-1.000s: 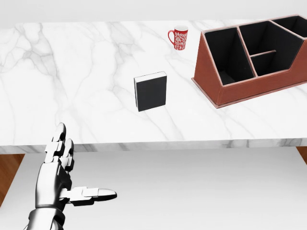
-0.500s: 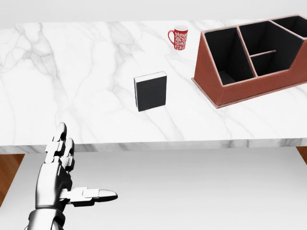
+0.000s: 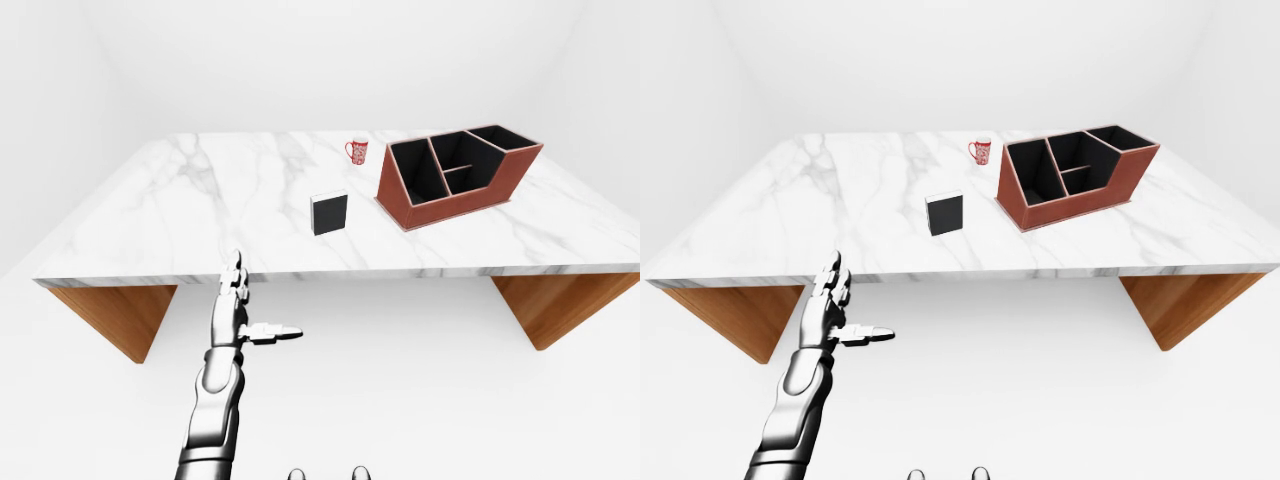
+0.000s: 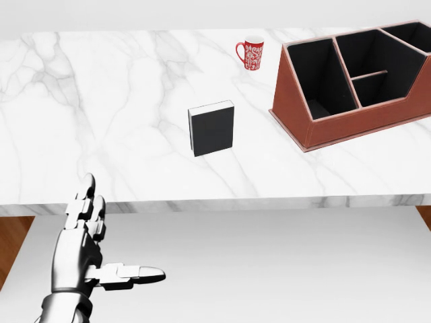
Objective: Pick up the book and place it in the left compartment of the caddy.
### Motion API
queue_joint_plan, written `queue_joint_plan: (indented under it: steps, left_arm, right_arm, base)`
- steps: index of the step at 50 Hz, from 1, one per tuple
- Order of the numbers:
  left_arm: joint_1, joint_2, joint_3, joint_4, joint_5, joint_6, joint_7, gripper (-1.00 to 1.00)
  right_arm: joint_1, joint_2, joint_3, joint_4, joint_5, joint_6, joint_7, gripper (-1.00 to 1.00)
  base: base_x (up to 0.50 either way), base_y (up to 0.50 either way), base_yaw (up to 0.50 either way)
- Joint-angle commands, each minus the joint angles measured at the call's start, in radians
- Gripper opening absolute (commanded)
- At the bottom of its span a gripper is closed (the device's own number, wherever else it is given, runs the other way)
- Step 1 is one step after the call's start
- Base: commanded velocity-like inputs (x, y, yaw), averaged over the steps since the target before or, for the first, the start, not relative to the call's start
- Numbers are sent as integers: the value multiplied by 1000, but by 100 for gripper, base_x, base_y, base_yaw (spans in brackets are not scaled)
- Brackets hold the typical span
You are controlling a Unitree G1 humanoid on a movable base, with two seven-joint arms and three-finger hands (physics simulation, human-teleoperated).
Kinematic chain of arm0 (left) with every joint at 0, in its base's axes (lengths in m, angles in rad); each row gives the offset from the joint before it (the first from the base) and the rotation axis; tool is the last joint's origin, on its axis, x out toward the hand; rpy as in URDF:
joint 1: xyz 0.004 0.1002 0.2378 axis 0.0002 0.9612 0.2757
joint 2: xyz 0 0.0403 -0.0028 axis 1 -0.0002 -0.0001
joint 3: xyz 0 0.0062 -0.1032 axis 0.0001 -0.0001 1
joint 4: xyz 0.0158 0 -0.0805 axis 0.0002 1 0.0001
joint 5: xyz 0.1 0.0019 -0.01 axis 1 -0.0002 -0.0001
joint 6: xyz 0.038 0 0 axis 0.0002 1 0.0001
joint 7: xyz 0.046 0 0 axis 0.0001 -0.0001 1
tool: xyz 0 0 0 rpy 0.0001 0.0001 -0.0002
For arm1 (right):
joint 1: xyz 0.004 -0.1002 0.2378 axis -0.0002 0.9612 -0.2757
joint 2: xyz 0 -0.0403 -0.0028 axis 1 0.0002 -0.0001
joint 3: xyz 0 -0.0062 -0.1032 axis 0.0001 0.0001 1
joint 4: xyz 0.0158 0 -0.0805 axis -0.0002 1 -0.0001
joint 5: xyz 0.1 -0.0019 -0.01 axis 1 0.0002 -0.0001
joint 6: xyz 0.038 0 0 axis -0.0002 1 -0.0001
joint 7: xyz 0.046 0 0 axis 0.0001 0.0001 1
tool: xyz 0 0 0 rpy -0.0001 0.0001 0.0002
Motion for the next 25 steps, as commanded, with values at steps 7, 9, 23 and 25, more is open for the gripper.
queue_joint_plan:
  steps: [7, 9, 23, 25]
  left_arm:
    - [-3, 1, 0, 9, 0, 0, 0, 100]
    - [-3, 1, 0, 9, 0, 0, 0, 100]
    - [-5, 0, 7, 0, -20, 0, -10, 100]
    - [-10, 1, 9, 10, -27, 0, -13, 100]
  right_arm:
    - [4, 3, -4, 10, 1, 0, 8, 100]
    - [4, 3, -4, 10, 1, 0, 8, 100]
    - [16, 14, -10, -18, 53, 0, -9, 100]
    - [16, 15, -7, -21, 57, 0, -2, 100]
  base:
    - [0, 0, 0]
    - [0, 0, 0]
    - [0, 0, 0]
    - [0, 0, 0]
